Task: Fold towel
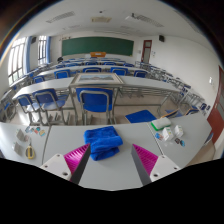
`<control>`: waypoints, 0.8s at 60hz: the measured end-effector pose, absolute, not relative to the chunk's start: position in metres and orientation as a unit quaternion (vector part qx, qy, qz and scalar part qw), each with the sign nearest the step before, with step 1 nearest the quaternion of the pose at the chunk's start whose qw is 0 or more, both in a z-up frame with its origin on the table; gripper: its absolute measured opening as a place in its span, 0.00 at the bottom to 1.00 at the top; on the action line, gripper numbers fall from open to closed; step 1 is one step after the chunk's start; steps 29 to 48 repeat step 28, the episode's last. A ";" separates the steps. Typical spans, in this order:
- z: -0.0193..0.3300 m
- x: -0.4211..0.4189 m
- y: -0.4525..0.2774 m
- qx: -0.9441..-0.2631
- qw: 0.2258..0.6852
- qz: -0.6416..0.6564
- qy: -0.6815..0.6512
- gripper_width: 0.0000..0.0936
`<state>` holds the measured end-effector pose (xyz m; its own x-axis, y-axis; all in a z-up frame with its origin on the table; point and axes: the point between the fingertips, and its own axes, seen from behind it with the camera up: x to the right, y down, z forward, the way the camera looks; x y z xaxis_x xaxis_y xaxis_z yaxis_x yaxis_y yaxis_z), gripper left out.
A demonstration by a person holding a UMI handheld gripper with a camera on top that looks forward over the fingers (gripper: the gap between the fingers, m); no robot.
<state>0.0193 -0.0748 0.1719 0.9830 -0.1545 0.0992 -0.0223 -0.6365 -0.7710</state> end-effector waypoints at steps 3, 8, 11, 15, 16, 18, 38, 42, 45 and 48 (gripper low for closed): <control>0.179 0.011 -0.090 -0.901 0.422 -0.083 0.056 0.91; 0.191 0.001 -0.115 -0.899 0.423 -0.096 0.065 0.91; 0.197 -0.006 -0.129 -0.896 0.426 -0.103 0.072 0.91; 0.201 -0.013 -0.144 -0.894 0.428 -0.102 0.084 0.91; 0.201 -0.014 -0.148 -0.894 0.428 -0.101 0.087 0.91; 0.202 -0.016 -0.155 -0.893 0.428 -0.101 0.091 0.91; 0.208 -0.019 -0.174 -0.891 0.431 -0.102 0.103 0.91; 0.208 -0.019 -0.174 -0.891 0.431 -0.102 0.103 0.91; 0.208 -0.019 -0.174 -0.891 0.431 -0.102 0.103 0.91; 0.208 -0.019 -0.174 -0.891 0.431 -0.102 0.103 0.91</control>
